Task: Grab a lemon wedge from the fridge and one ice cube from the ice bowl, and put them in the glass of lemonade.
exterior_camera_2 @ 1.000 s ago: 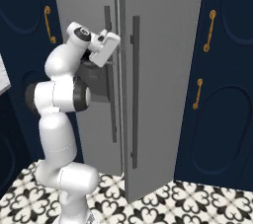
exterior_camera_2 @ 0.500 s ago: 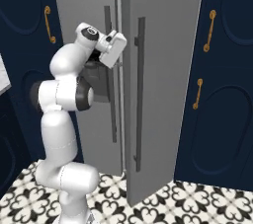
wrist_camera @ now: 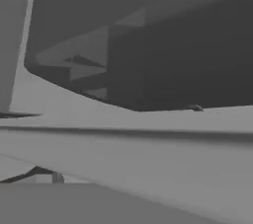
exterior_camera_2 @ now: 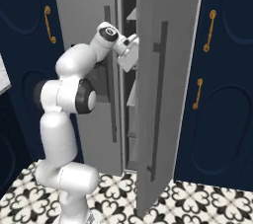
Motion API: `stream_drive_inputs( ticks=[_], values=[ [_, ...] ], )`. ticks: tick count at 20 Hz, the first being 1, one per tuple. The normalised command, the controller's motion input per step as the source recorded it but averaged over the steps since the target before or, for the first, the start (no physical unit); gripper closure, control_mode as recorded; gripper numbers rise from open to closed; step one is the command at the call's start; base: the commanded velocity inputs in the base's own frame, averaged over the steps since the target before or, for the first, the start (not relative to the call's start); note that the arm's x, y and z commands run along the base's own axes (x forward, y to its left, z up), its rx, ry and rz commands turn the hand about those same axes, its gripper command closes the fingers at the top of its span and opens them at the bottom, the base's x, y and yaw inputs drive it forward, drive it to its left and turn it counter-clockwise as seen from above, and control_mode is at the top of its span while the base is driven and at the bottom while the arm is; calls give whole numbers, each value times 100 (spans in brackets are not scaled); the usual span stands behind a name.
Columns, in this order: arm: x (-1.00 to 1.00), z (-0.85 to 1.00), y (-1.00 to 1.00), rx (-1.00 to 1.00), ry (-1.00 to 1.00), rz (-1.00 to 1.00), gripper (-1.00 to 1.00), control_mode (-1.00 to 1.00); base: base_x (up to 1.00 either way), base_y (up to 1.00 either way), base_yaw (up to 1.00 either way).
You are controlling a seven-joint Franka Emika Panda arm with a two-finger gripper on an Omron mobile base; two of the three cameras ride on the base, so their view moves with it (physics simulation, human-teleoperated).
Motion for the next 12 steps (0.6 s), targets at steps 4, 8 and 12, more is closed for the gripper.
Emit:
stream_drive_inputs(
  ticks=[4,8,12],
  values=[
    [-28,-12,-100,14,-4,-19,-100,-100,0,0,0],
    [-14,-1,-100,10,-10,-16,-100,-100,0,0,0],
    [-38,0,-100,13,-21,-12,-100,-100,0,0,0]
  ],
)
